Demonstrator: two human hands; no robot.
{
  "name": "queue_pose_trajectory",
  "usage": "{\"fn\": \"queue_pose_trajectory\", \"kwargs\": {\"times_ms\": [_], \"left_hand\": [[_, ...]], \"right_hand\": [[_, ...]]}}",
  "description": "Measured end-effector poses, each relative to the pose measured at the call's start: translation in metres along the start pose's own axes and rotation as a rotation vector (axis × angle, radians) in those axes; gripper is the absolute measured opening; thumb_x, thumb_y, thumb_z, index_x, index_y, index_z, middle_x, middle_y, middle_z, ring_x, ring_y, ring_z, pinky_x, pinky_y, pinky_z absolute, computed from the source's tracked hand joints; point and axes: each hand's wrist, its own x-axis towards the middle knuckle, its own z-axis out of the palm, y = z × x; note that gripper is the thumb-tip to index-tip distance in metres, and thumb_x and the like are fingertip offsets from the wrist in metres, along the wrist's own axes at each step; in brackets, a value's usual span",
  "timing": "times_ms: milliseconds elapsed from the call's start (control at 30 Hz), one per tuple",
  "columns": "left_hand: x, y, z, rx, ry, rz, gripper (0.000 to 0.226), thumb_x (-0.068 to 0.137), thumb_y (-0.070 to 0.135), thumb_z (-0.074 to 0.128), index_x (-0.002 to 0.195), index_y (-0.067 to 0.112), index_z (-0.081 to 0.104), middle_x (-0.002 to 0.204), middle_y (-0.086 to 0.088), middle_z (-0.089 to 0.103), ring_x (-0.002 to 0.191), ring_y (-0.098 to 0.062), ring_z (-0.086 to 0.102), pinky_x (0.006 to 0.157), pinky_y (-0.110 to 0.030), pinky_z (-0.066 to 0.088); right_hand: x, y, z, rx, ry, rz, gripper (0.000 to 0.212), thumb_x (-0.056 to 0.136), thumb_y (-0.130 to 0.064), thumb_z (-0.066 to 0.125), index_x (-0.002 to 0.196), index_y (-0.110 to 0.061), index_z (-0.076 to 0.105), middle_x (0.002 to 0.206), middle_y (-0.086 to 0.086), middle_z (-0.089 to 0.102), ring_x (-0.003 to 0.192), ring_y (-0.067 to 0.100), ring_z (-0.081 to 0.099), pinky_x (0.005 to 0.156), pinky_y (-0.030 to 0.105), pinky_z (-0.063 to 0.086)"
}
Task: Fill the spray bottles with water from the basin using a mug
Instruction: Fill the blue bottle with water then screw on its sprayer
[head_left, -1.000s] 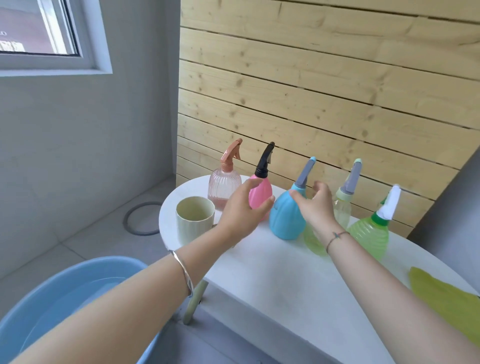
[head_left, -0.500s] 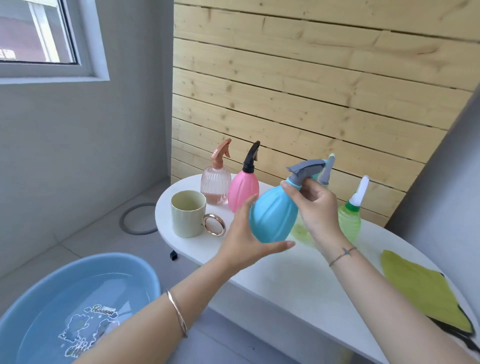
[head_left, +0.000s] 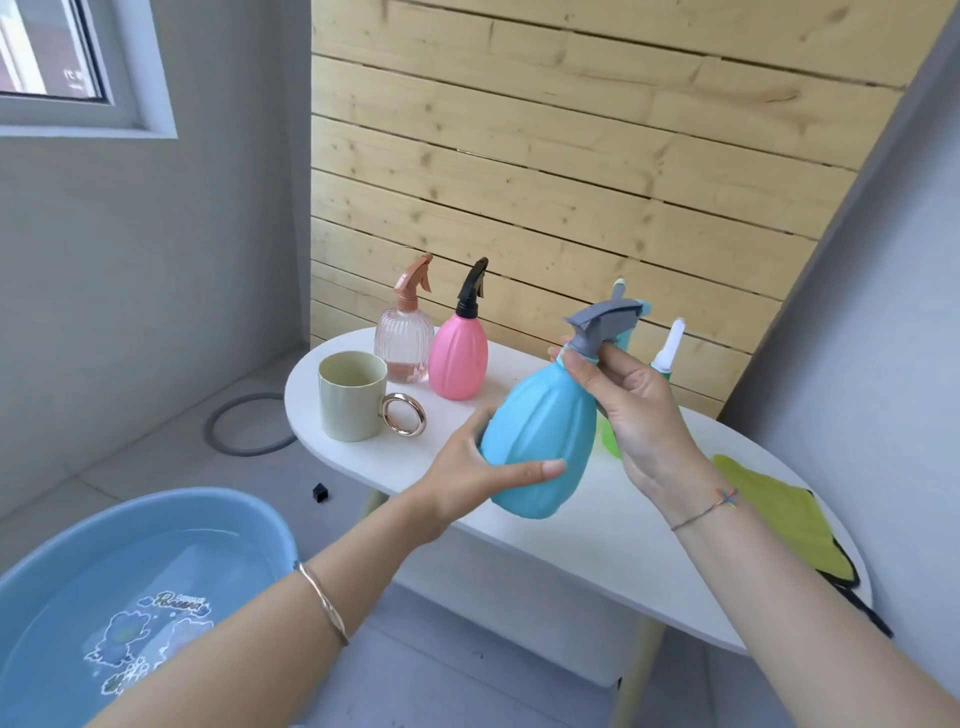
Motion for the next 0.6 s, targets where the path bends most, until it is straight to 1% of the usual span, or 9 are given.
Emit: {"fn": "queue_pose_trajectory", "kwargs": {"times_ms": [100,200,267,333,367,433,500,567,600], "left_hand": [[-0.004,-0.002,-0.003,-0.084,-0.199,-0.098,0.088,0.052,0.053,0.089,0.129,0.029,0.053,0.120,0.006,0.070,0.109,-0.013,0.067,0.085,-0.025,0.054],[-0.010,-0.002,-0.004,-0.190,-0.400,-0.226,0.092,0.044,0.067,0.087,0.122,0.025,0.058,0.112,0.008,0.073,0.104,-0.009,0.069,0.085,-0.024,0.054],[-0.008,-0.003,-0.003,-0.204,-0.369,-0.244,0.092,0.048,0.070,0.084,0.126,0.027,0.057,0.119,0.008,0.070,0.110,-0.008,0.066,0.091,-0.025,0.053],[-0.004,0.000,-0.001,-0.140,-0.205,-0.186,0.094,0.054,0.068,0.079,0.136,0.033,0.048,0.133,0.009,0.062,0.116,-0.008,0.063,0.092,-0.027,0.054],[-0.003,0.002,0.002,-0.093,-0.117,-0.137,0.094,0.055,0.065,0.079,0.137,0.037,0.043,0.136,0.010,0.056,0.115,-0.007,0.063,0.089,-0.026,0.055],[-0.003,0.004,0.008,-0.007,-0.013,-0.046,0.093,0.057,0.053,0.086,0.137,0.041,0.041,0.134,0.013,0.051,0.109,-0.004,0.064,0.077,-0.019,0.055],[-0.003,0.000,0.011,0.027,0.016,-0.024,0.088,0.057,0.046,0.091,0.132,0.039,0.045,0.128,0.010,0.055,0.103,-0.004,0.066,0.075,-0.019,0.055],[-0.004,-0.002,0.008,-0.081,-0.047,-0.075,0.082,0.058,0.055,0.084,0.130,0.036,0.049,0.130,0.003,0.062,0.107,-0.011,0.068,0.088,-0.031,0.057],[-0.004,-0.002,0.005,-0.165,-0.096,-0.130,0.075,0.064,0.060,0.077,0.130,0.034,0.051,0.130,0.001,0.064,0.110,-0.015,0.067,0.093,-0.036,0.055]], "right_hand": [[-0.001,-0.002,-0.006,0.038,-0.072,0.075,0.036,0.069,-0.029,0.070,0.101,-0.012,0.068,0.096,0.002,0.072,0.097,0.010,0.066,0.093,0.023,0.050],[-0.004,-0.002,-0.015,0.160,-0.183,0.165,0.047,0.063,-0.036,0.073,0.102,-0.011,0.067,0.095,0.002,0.072,0.094,0.012,0.067,0.087,0.025,0.053],[-0.004,0.000,-0.017,0.215,-0.150,0.148,0.051,0.059,-0.041,0.083,0.101,-0.014,0.069,0.099,0.003,0.071,0.096,0.014,0.066,0.087,0.027,0.053],[-0.002,0.003,-0.018,0.184,-0.024,0.079,0.056,0.052,-0.048,0.088,0.099,-0.019,0.073,0.103,0.001,0.071,0.103,0.016,0.064,0.097,0.032,0.049],[-0.002,0.004,-0.016,0.141,0.043,0.047,0.054,0.052,-0.050,0.087,0.096,-0.021,0.074,0.104,0.000,0.072,0.104,0.016,0.063,0.101,0.035,0.046],[-0.004,0.005,-0.011,0.083,0.106,0.023,0.037,0.059,-0.043,0.081,0.090,-0.023,0.075,0.102,-0.001,0.073,0.104,0.014,0.063,0.106,0.039,0.043],[-0.006,0.005,-0.006,0.061,0.103,0.025,0.030,0.066,-0.036,0.074,0.092,-0.022,0.073,0.103,-0.001,0.073,0.104,0.014,0.063,0.106,0.040,0.043],[-0.006,0.000,-0.005,0.073,0.070,0.042,0.032,0.068,-0.037,0.072,0.095,-0.020,0.072,0.102,-0.001,0.073,0.105,0.016,0.063,0.106,0.042,0.043],[-0.006,-0.002,-0.006,0.100,0.054,0.053,0.035,0.067,-0.039,0.073,0.095,-0.020,0.072,0.101,0.000,0.072,0.105,0.016,0.063,0.106,0.042,0.043]]}}
